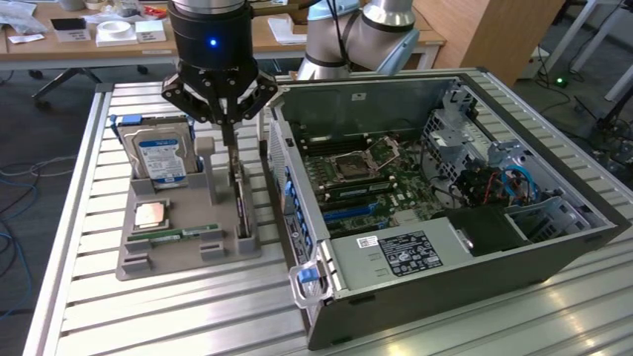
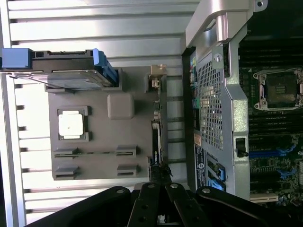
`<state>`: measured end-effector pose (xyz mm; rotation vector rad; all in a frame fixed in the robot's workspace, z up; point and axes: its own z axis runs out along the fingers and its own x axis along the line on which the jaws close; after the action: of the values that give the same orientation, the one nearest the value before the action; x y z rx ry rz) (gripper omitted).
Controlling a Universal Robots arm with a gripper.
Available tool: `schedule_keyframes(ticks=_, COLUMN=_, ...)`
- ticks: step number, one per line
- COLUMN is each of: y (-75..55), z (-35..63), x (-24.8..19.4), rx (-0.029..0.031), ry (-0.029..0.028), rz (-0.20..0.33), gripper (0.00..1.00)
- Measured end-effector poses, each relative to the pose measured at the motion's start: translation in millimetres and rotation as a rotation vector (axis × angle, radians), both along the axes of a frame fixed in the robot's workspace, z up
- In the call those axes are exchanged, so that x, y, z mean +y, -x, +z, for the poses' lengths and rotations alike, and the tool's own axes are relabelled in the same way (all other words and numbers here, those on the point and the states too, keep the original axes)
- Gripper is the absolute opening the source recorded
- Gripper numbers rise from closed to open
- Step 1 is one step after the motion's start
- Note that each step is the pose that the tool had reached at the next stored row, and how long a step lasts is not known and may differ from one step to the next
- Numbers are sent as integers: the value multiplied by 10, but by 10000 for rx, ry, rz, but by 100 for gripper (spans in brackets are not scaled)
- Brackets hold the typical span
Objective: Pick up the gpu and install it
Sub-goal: 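Reach for the gpu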
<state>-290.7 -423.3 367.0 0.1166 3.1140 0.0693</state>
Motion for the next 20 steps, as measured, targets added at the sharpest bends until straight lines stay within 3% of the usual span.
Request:
schedule_keyframes(ticks=10, y=0, z=-1, x=-3, rx=-1, ry=-1, rz=0, gripper=11)
schedule_keyframes(ticks=17, y=0, z=0, x=-94, rx=0, ry=0, rz=0, gripper=11)
schedule_keyframes(ticks=20, y=0, z=0, x=-98, rx=0, ry=0, rz=-1, gripper=11)
